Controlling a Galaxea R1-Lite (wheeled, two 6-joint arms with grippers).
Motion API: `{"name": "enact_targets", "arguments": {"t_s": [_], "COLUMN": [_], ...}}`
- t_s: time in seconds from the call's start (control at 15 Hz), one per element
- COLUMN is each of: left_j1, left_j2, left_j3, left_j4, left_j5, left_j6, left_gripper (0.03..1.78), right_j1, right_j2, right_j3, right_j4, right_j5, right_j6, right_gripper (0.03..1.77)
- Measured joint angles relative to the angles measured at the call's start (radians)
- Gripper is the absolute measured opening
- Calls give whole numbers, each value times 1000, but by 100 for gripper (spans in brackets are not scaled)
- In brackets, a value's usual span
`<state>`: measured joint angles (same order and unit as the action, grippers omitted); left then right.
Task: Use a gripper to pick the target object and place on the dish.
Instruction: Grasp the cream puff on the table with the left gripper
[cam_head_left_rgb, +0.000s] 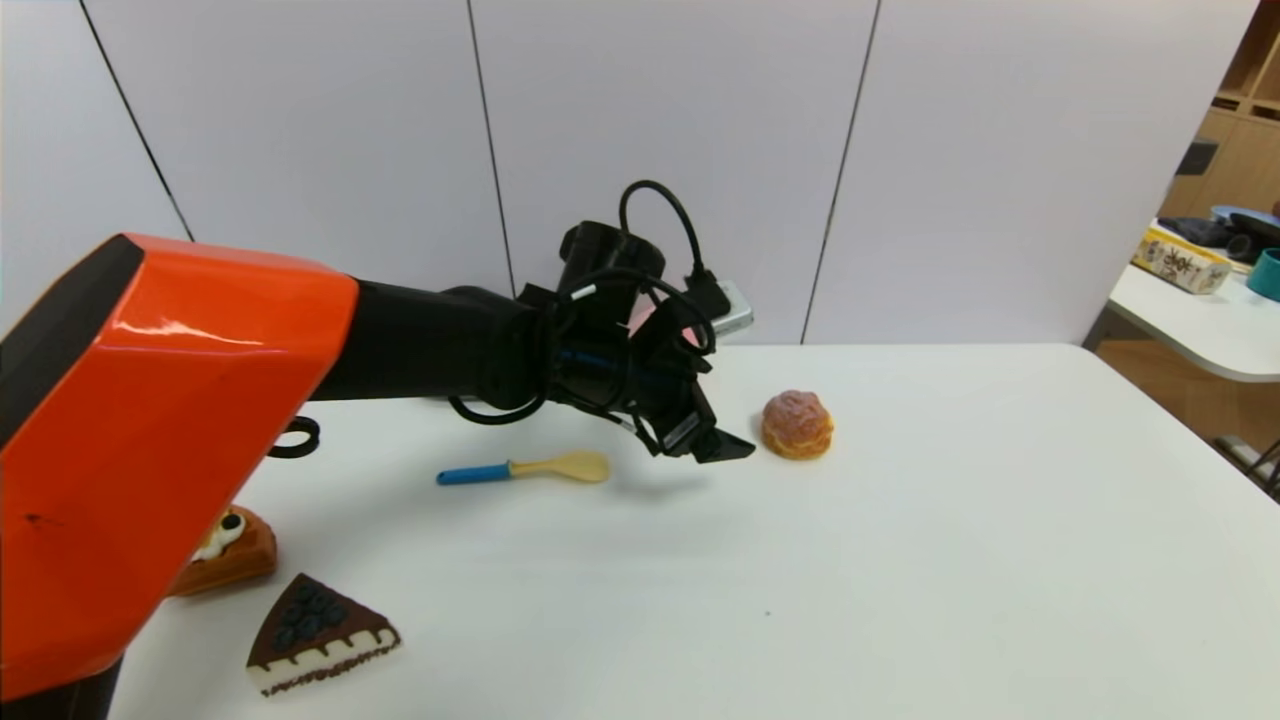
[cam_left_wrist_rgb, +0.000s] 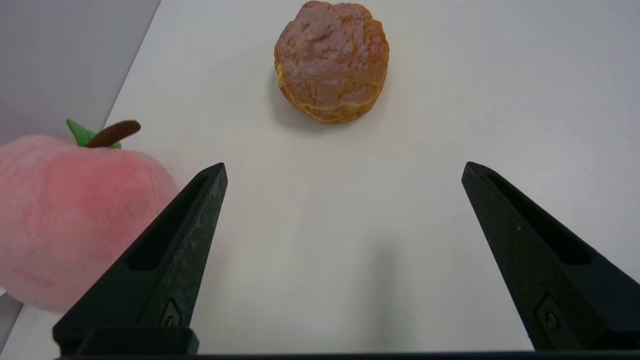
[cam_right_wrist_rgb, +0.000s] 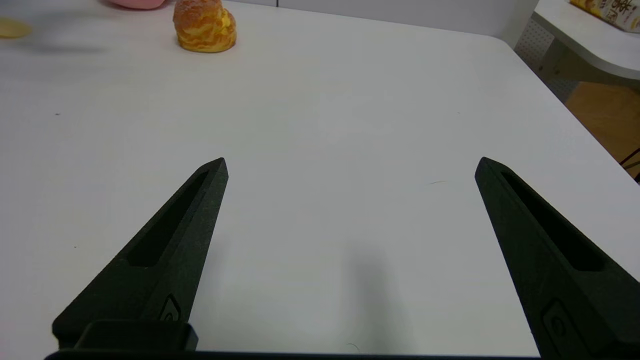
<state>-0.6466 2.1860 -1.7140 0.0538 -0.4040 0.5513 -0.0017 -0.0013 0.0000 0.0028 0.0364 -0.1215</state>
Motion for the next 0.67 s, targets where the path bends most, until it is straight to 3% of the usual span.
{"name": "enact_targets", "arguments": {"t_s": [0.2,0.67], "left_j1": [-12,-19], "left_j2": [64,201], "left_j3": [-90,-203], "left_j4": [-23,-92], "left_j5": [-63,-139], "left_j6": [-28,-73], "left_gripper": [169,169], "right_j1": [0,0], "right_j2": [0,0], "right_j3": [0,0], "right_j4": [0,0], "right_j5": [0,0], "right_j6": [-1,-1], "right_gripper": [171,171]}}
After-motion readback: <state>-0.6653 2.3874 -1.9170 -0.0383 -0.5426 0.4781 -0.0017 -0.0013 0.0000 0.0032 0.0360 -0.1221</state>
